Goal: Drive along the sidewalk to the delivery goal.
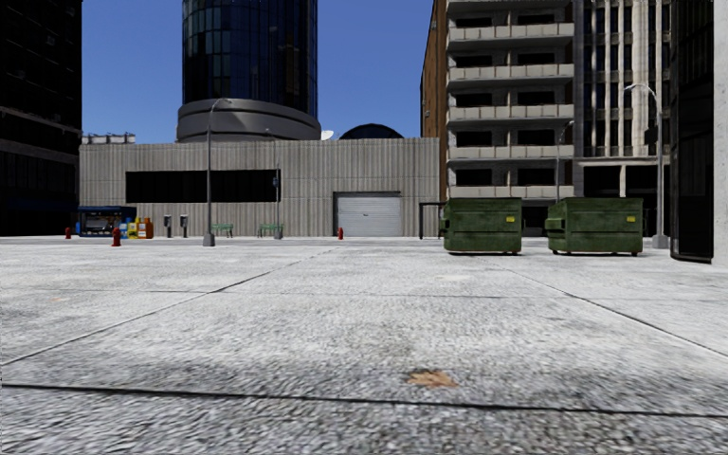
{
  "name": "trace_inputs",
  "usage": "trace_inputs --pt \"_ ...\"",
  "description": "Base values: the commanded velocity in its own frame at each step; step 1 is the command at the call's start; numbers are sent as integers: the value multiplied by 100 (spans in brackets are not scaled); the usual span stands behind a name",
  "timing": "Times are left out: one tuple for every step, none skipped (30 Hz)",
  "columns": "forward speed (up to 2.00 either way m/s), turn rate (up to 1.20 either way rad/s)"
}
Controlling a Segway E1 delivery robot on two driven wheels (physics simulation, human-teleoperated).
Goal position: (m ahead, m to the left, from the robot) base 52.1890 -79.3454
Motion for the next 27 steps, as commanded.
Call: trace_inputs --pt "200 0" --pt "200 0" --pt "200 0" --pt "200 0" --pt "200 0" --pt "200 0" --pt "200 0" --pt "200 0" --pt "200 0" --pt "200 0" --pt "200 0" --pt "200 0" --pt "200 0" --pt "200 0" --pt "200 0" --pt "200 0" --pt "200 0" --pt "200 0" --pt "200 0" --pt "200 0" --pt "200 0" --pt "200 0" --pt "200 0" --pt "200 0" --pt "200 0" --pt "200 0" --pt "200 0"
